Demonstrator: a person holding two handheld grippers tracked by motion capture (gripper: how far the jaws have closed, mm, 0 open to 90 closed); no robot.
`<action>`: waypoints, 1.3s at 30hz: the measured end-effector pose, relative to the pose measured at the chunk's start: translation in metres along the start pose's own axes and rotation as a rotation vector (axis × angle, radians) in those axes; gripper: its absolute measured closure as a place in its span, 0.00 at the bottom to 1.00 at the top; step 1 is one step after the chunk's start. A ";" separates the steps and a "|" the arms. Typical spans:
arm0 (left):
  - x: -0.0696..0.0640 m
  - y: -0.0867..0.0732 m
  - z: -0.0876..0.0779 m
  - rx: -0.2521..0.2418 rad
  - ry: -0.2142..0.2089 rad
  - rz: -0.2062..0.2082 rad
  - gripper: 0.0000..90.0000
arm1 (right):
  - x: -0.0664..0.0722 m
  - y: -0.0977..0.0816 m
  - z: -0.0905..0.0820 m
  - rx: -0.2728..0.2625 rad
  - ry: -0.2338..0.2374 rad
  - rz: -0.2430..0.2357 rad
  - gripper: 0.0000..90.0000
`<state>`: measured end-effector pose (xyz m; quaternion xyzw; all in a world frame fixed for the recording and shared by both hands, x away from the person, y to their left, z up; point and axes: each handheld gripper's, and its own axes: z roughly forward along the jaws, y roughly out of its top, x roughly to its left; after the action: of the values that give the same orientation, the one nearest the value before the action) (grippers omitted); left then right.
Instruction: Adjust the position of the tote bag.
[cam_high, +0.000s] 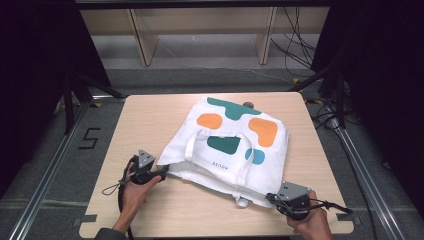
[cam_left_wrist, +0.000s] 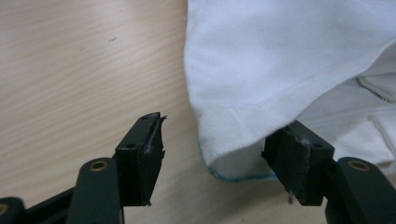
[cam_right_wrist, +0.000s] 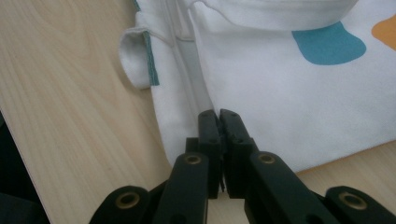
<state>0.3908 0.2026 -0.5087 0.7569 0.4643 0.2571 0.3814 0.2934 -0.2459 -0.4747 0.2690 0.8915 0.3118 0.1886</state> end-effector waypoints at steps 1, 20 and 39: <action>0.000 0.001 0.002 -0.004 -0.016 0.002 0.48 | 0.000 0.000 0.000 0.001 0.000 0.001 0.98; -0.031 -0.017 -0.041 0.071 -0.100 0.209 0.86 | -0.014 -0.013 -0.003 0.061 -0.076 -0.019 0.98; -0.078 -0.032 -0.075 0.091 -0.092 0.345 0.51 | -0.026 -0.021 0.000 0.077 -0.044 -0.004 0.68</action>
<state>0.2849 0.1663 -0.4944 0.8528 0.3205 0.2625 0.3179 0.3061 -0.2756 -0.4844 0.2809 0.8991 0.2710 0.1982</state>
